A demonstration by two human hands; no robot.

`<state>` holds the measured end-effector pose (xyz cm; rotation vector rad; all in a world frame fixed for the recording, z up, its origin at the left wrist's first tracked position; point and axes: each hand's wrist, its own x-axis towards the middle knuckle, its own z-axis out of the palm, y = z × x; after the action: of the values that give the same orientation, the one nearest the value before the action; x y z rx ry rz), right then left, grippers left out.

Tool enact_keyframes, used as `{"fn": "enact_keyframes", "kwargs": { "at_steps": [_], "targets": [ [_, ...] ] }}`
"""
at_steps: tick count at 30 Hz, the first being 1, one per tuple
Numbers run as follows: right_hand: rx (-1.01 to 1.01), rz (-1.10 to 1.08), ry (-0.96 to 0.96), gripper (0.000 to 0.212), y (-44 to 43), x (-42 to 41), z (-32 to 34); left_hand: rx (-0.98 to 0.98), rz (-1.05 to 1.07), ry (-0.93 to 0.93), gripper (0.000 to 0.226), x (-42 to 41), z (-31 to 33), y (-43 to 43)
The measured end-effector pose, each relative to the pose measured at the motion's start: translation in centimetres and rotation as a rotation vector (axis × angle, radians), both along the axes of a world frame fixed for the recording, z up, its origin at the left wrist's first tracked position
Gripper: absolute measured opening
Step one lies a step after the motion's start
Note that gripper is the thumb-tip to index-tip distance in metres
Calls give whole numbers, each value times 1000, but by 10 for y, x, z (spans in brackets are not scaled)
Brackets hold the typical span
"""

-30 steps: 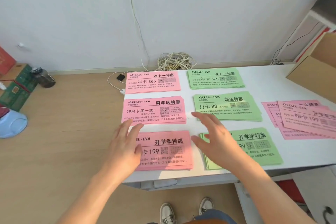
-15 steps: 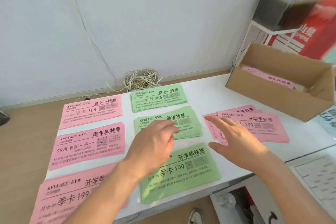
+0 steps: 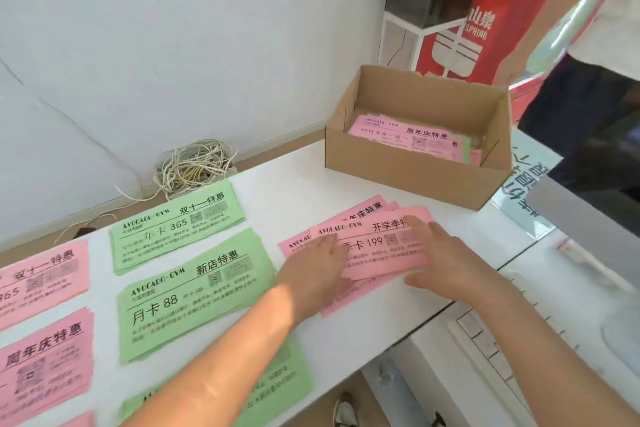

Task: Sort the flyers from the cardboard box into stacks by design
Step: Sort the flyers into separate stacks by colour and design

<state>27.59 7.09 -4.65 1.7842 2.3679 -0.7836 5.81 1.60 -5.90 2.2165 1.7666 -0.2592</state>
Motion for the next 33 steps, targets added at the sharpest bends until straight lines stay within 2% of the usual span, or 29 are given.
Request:
{"fn": "enact_keyframes", "kwargs": {
  "at_steps": [2,5,9,13,17,19,21,23,24,25,27,28,31,33],
  "targets": [
    [30,2,-14,95,3,6,-7,25,-57,44,51,-3,-7,2],
    [23,-72,134,86,8,13,-10,155,-113,3,20,-10,-7,2],
    [-57,-317,442,77,16,20,-10,188,144,-219,20,-15,-2,10],
    [-4,-392,464,64,21,20,-14,144,459,-528,17,-24,-3,14],
    [32,-319,319,75,24,15,-17,211,492,-548,13,-28,-8,13],
    [18,-339,293,79,24,12,-18,238,450,-580,13,-27,-9,12],
    [17,-352,265,80,23,10,-17,265,319,-528,37,-28,-6,9],
    [59,-284,138,83,21,8,-13,290,144,-367,68,-29,-6,7],
    [78,-245,83,86,19,6,-12,318,41,-271,73,-28,-9,6],
    [83,-218,55,89,17,4,-11,336,-57,-197,67,-27,-11,5],
    [74,-185,57,93,14,1,-10,357,-195,-142,37,-24,-14,2],
    [64,-166,61,97,13,0,-9,358,-222,-123,34,-24,-16,1],
    [1,-67,19,102,11,-1,-8,342,-232,-114,52,-24,-21,0],
    [5,-11,-6,88,11,0,-9,349,-236,-84,48,-22,-19,3]
  ]
}}
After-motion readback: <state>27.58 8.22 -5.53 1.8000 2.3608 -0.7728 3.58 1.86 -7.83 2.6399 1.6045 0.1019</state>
